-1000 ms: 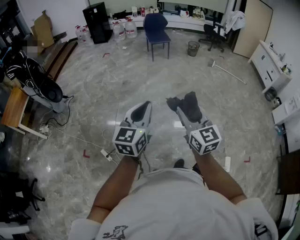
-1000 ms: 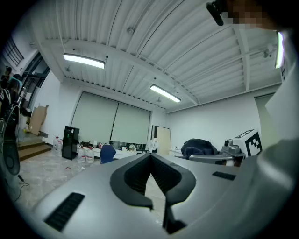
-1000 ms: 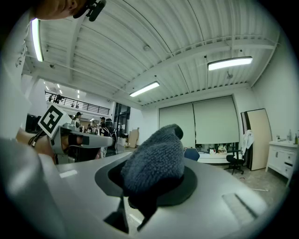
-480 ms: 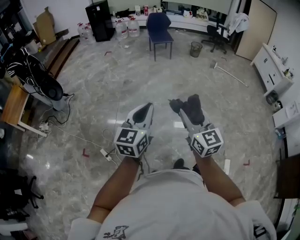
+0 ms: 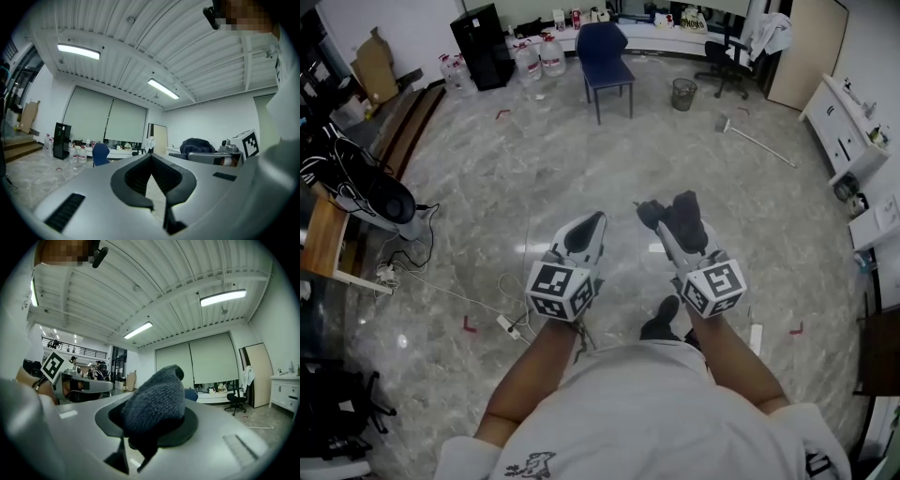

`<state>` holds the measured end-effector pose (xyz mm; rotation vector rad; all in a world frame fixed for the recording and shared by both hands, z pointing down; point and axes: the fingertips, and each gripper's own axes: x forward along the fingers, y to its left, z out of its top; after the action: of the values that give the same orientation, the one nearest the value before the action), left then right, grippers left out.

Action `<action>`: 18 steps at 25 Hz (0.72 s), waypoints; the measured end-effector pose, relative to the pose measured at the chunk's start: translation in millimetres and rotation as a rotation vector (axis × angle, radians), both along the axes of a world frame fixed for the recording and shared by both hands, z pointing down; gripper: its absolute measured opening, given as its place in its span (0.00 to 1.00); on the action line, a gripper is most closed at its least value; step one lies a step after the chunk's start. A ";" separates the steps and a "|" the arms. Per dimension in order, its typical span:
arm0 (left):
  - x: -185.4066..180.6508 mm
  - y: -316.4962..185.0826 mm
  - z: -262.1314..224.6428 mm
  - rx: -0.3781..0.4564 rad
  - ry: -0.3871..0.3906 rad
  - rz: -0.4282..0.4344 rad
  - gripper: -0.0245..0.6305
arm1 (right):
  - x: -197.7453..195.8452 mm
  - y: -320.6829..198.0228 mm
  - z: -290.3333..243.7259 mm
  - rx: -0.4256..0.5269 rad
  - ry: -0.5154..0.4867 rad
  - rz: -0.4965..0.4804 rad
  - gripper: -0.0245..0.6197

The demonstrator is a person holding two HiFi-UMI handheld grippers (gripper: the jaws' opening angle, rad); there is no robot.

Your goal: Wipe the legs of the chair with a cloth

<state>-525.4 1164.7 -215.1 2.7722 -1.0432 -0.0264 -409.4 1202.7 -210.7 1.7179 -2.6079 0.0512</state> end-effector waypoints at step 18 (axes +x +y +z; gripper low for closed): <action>201.5 -316.2 -8.8 -0.001 0.007 -0.089 0.04 | 225.4 -314.4 -2.4 -0.022 0.004 -0.154 0.22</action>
<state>-323.9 848.6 -223.9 2.7212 -1.1633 -0.0477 -184.0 888.3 -213.1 1.5037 -2.7163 0.0730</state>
